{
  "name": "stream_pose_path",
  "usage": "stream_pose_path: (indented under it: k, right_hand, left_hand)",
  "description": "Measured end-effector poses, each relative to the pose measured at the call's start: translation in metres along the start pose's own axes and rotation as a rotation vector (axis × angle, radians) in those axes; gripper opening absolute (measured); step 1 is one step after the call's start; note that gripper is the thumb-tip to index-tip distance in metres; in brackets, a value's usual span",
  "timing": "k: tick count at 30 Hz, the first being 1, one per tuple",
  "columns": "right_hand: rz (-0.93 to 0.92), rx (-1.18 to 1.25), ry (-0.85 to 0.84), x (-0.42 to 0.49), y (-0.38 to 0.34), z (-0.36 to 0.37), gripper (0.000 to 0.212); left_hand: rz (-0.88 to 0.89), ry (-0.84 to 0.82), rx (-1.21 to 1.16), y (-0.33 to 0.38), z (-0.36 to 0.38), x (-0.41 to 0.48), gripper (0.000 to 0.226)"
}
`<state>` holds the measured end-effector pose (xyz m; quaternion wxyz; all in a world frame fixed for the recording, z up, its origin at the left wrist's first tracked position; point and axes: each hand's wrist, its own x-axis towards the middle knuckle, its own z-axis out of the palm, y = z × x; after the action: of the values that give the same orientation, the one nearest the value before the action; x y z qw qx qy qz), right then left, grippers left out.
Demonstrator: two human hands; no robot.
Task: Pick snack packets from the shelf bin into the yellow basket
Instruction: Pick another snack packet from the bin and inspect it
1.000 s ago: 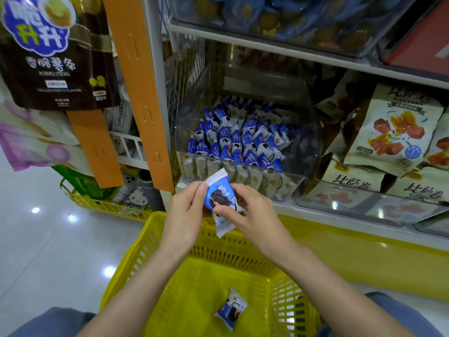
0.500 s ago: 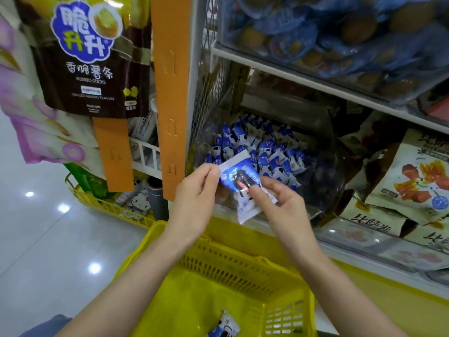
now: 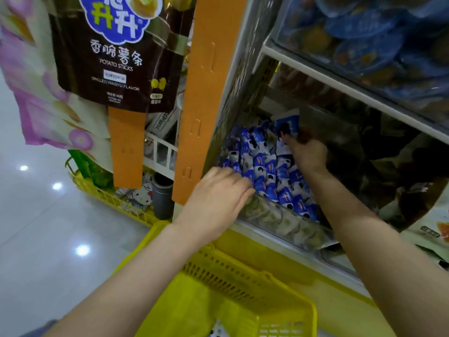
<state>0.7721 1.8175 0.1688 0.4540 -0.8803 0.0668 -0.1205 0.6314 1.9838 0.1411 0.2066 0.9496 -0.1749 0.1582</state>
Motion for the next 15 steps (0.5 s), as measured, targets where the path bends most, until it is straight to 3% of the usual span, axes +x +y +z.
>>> stream_pose_path:
  k: [3,9,15]
  right_hand:
    - [-0.052,-0.09,-0.047,0.008,0.008,0.008,0.035]
    - [-0.126,-0.415,-0.188,0.013,0.012,0.004,0.042]
    - [-0.16,-0.433,-0.302,0.017,0.003,0.004,0.038]
  left_hand:
    - [0.009,-0.017,0.025,0.0,-0.001,0.0,0.045]
    - [0.008,0.012,0.028,0.0,0.001,0.0,0.039]
    - [0.004,0.022,0.041,0.001,0.002,0.001,0.038]
